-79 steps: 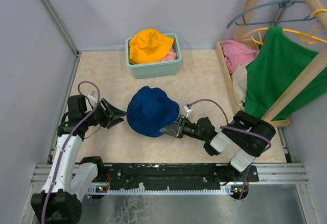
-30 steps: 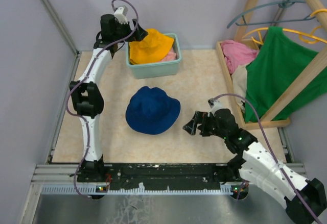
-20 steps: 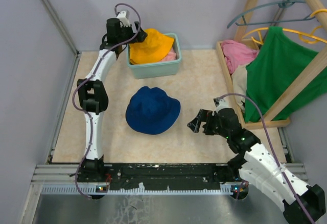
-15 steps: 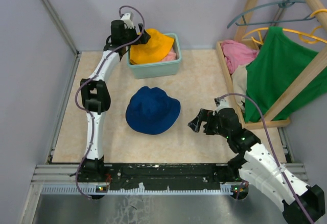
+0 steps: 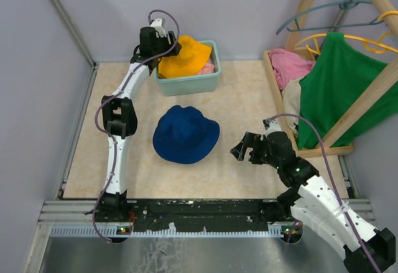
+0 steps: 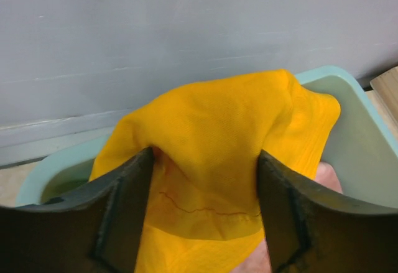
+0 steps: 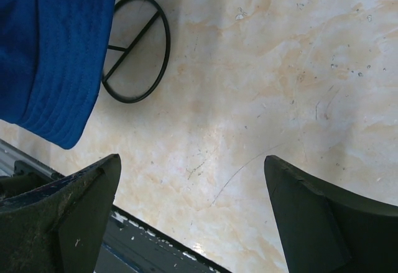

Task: Stack the hats

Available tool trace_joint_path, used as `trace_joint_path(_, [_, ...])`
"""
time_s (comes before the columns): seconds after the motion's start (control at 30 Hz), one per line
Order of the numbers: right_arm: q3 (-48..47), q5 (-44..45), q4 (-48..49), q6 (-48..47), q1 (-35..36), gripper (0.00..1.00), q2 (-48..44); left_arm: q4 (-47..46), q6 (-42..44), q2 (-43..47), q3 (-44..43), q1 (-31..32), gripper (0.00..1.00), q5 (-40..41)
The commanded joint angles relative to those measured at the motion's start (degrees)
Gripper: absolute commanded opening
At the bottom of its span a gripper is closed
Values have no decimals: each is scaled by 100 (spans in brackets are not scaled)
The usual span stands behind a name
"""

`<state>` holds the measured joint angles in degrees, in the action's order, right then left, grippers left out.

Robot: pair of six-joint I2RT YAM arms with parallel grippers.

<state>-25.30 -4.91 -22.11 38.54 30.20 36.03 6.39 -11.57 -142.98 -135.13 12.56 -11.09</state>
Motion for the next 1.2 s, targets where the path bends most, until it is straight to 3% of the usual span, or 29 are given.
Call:
trace_joint_path(0.0, [-300, 152, -2, -24, -66, 97, -187, 35, 56, -178, -198, 36, 64, 131])
trace_joint_path(0.2, [-321, 191, -103, 0, -66, 97, -322, 13, -276, -194, -185, -12, 39, -30])
trace_joint_path(0.43, [-393, 337, -372, -9, -66, 97, -645, 75, -821, 150, -218, -115, 0, -600])
trace_joint_path(0.63, [-1050, 373, -461, -180, -66, 97, -685, 456, -1168, 977, -198, -176, 0, -1018])
trace_joint_path(0.9, [-2336, -429, 151, -546, -66, 96, 21, 470, -2586, 2095, 29, -350, 0, -2240])
trace_joint_path(1.17, [-2819, -1702, 2381, -420, -66, 96, 1117, 661, -4041, 3164, 677, -368, 0, -3003])
